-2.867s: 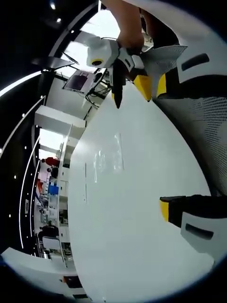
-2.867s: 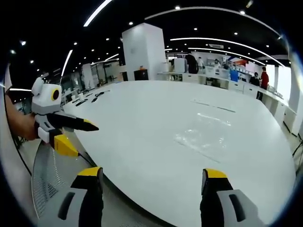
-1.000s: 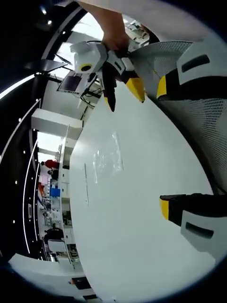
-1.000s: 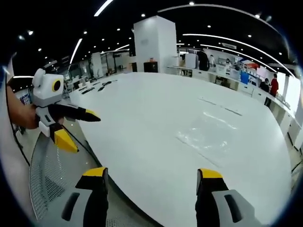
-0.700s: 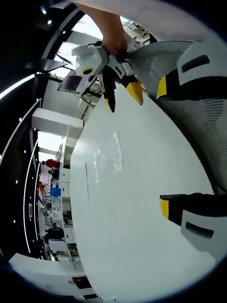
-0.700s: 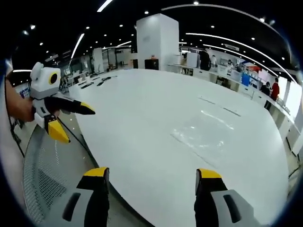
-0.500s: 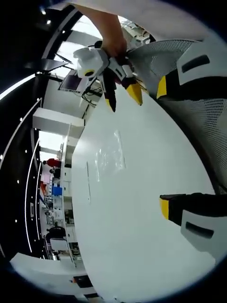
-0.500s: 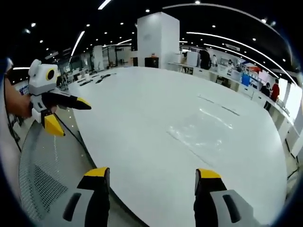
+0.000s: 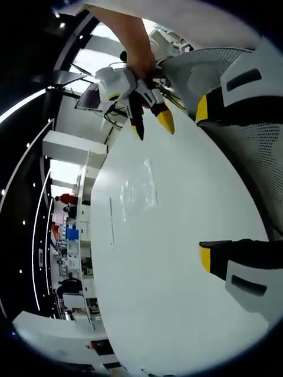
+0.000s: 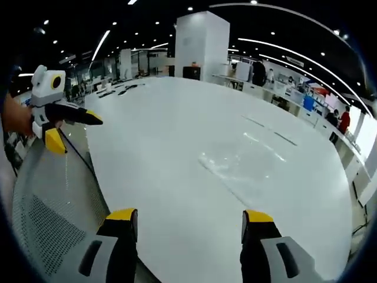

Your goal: Arrange the food packaging bags into a neat stack by flattening each bag and aligning their edges.

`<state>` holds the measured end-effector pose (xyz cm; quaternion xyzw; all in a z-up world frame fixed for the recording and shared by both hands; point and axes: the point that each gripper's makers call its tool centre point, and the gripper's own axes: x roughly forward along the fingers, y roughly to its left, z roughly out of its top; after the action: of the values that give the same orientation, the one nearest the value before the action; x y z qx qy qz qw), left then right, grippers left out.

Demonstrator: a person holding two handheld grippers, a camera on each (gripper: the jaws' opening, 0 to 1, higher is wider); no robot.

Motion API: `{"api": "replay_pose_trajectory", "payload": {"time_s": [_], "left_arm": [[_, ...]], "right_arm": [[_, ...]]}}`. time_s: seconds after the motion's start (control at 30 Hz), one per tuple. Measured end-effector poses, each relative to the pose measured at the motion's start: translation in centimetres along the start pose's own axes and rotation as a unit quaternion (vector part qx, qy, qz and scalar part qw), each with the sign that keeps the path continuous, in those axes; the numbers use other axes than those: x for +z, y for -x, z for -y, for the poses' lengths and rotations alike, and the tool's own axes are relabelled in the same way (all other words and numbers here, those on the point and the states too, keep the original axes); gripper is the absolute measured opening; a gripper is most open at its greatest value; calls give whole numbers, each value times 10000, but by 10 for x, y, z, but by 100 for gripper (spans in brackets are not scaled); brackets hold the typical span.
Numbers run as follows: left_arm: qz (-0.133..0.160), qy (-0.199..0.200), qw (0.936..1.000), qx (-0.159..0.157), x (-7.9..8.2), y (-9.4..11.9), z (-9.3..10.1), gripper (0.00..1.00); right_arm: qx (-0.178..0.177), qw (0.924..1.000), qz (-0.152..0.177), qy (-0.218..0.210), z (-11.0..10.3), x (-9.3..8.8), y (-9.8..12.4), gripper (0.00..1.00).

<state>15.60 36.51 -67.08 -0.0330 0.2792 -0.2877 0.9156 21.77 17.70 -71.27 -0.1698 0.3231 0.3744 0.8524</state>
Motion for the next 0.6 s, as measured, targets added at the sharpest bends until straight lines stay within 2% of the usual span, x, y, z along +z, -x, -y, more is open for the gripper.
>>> {"api": "replay_pose_trajectory", "payload": {"time_s": [0.3,0.6], "left_arm": [[45,-41,10000,29,1,0,-1,77],[15,-51,9999,86,0,0,-2,77]], "right_arm": [[18,9996,-130,240,17,-4,-14,71],[-90,9968,-322,724,44,-8,-28,67]]}}
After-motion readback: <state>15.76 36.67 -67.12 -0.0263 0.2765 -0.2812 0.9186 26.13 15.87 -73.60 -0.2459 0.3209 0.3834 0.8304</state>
